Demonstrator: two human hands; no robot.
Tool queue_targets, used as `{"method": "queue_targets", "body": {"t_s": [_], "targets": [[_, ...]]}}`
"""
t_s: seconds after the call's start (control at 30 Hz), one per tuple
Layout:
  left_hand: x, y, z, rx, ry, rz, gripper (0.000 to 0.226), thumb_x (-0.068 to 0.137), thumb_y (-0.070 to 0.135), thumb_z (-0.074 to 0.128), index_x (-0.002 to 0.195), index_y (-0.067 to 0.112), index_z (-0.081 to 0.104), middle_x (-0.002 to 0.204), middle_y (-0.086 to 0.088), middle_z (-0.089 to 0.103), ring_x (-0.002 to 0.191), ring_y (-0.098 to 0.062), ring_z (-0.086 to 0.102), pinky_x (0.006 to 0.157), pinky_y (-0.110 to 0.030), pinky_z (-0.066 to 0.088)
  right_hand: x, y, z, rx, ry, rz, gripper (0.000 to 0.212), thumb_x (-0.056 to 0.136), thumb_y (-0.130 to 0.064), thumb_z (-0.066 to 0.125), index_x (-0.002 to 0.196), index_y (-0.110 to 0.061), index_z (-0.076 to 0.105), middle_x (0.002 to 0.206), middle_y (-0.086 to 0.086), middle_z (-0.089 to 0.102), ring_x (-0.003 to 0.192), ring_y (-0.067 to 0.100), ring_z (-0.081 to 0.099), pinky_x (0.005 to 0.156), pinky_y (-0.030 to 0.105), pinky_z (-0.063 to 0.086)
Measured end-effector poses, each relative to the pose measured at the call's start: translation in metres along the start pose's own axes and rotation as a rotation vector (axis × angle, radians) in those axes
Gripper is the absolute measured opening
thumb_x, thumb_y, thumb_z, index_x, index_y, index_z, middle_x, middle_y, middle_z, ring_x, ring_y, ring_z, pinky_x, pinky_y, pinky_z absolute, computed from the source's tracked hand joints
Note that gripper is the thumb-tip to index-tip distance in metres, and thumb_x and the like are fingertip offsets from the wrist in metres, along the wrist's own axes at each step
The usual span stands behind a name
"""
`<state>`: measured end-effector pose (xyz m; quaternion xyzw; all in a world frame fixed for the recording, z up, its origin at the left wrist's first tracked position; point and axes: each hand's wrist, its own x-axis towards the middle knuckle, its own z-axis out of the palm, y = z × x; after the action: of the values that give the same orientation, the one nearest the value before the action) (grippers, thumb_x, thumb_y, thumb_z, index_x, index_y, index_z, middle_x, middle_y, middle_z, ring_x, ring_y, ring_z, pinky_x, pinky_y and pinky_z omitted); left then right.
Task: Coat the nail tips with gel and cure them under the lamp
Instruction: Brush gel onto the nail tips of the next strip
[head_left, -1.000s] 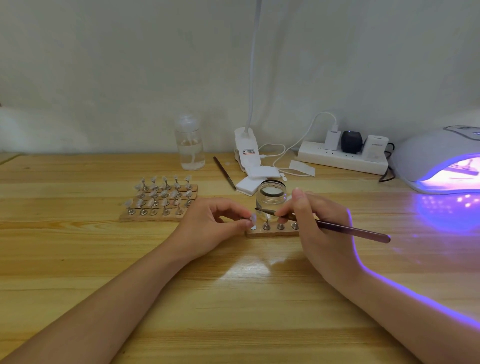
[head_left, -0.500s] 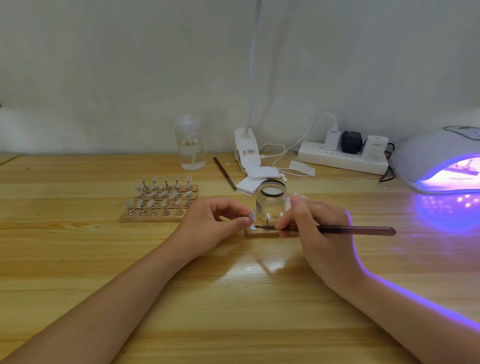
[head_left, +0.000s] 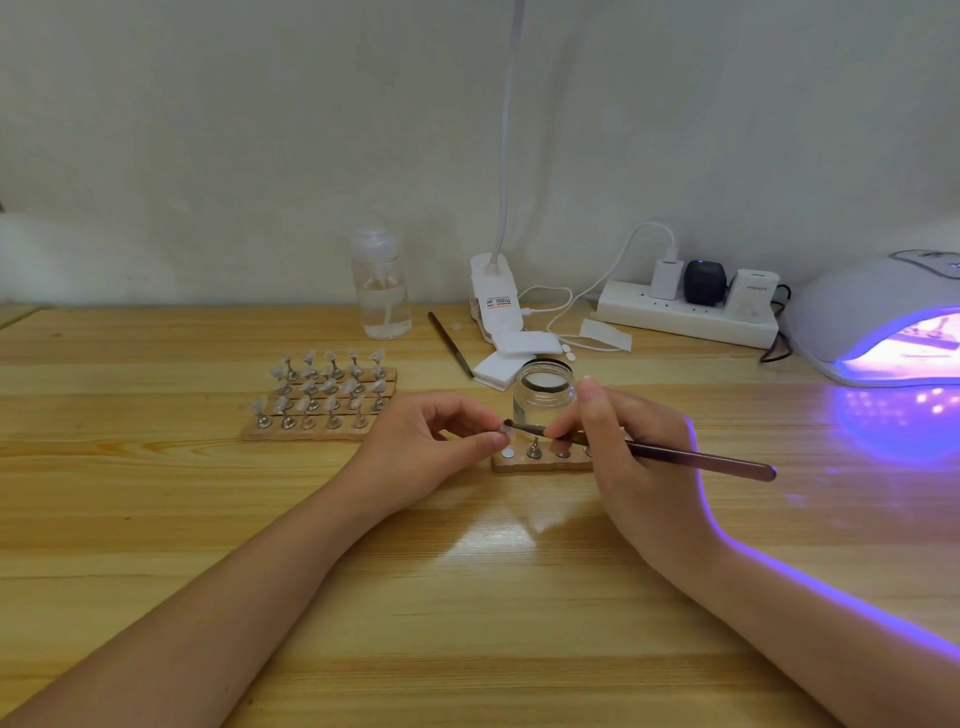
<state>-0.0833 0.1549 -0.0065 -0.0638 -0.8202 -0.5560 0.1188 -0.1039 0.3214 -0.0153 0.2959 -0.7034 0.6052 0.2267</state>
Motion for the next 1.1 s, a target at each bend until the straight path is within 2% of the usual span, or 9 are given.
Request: {"method": "queue_targets", "body": {"t_s": [0.07, 0.23, 0.47, 0.63, 0.8, 1.0, 1.1], "targets": [[0.0003, 0.0000, -0.0002, -0.002, 0.001, 0.001, 0.018, 0.072, 0.009, 0.074, 0.068, 0.025, 0.068, 0.059, 0.018, 0.065, 0.051, 0.010, 0.053, 0.051, -0.004, 0.038, -0.0005, -0.0012, -0.0003, 0.024, -0.008, -0.021, 0.038, 0.089, -0.032, 0.042, 0.058, -0.024, 0.062, 0.052, -0.007, 0.061, 0.055, 0.002, 0.059, 0.064, 0.013, 0.044], [-0.0004, 0.0003, -0.0007, 0.002, -0.007, 0.015, 0.017, 0.072, 0.009, 0.073, 0.069, 0.025, 0.068, 0.062, 0.019, 0.067, 0.058, 0.010, 0.056, 0.053, -0.004, 0.039, -0.0023, -0.0018, -0.0019, 0.094, -0.002, 0.024, 0.042, 0.086, -0.035, 0.042, 0.054, -0.017, 0.063, 0.048, -0.006, 0.058, 0.049, 0.003, 0.057, 0.059, 0.018, 0.046], [-0.0005, 0.0009, -0.0009, 0.016, -0.016, 0.030, 0.019, 0.073, 0.008, 0.073, 0.069, 0.025, 0.068, 0.063, 0.018, 0.067, 0.064, 0.009, 0.059, 0.057, -0.005, 0.042, 0.0010, -0.0014, -0.0005, 0.019, 0.023, 0.033, 0.038, 0.089, -0.036, 0.042, 0.062, -0.020, 0.064, 0.056, -0.008, 0.062, 0.060, 0.002, 0.061, 0.062, 0.010, 0.042], [-0.0001, -0.0001, 0.0002, -0.006, 0.000, 0.018, 0.019, 0.072, 0.008, 0.074, 0.067, 0.025, 0.068, 0.062, 0.016, 0.067, 0.063, 0.008, 0.058, 0.057, -0.007, 0.043, 0.0007, -0.0001, 0.0013, -0.016, -0.001, 0.036, 0.035, 0.088, -0.038, 0.042, 0.060, -0.029, 0.062, 0.059, -0.008, 0.064, 0.061, 0.006, 0.061, 0.069, 0.023, 0.046], [0.0001, -0.0005, -0.0005, 0.001, 0.006, 0.007, 0.018, 0.072, 0.008, 0.074, 0.068, 0.025, 0.067, 0.060, 0.015, 0.066, 0.062, 0.008, 0.057, 0.056, -0.008, 0.043, -0.0010, -0.0024, 0.0001, 0.024, -0.013, -0.005, 0.038, 0.089, -0.031, 0.043, 0.057, -0.022, 0.062, 0.054, -0.005, 0.062, 0.055, 0.001, 0.060, 0.063, 0.009, 0.042], [0.0005, -0.0001, -0.0003, -0.008, -0.005, 0.012, 0.020, 0.073, 0.006, 0.073, 0.068, 0.024, 0.066, 0.059, 0.018, 0.065, 0.061, 0.009, 0.057, 0.056, -0.005, 0.042, -0.0017, -0.0038, -0.0015, 0.091, 0.003, 0.041, 0.041, 0.086, -0.036, 0.043, 0.054, -0.019, 0.062, 0.050, -0.003, 0.060, 0.052, 0.006, 0.058, 0.065, 0.018, 0.046], [-0.0002, -0.0001, -0.0006, -0.007, -0.015, 0.023, 0.018, 0.073, 0.007, 0.073, 0.069, 0.023, 0.067, 0.061, 0.018, 0.066, 0.062, 0.009, 0.057, 0.057, -0.005, 0.042, 0.0003, -0.0050, -0.0027, 0.086, 0.020, 0.056, 0.036, 0.087, -0.036, 0.046, 0.059, -0.020, 0.063, 0.055, -0.006, 0.063, 0.055, 0.004, 0.059, 0.060, 0.012, 0.042]]}}
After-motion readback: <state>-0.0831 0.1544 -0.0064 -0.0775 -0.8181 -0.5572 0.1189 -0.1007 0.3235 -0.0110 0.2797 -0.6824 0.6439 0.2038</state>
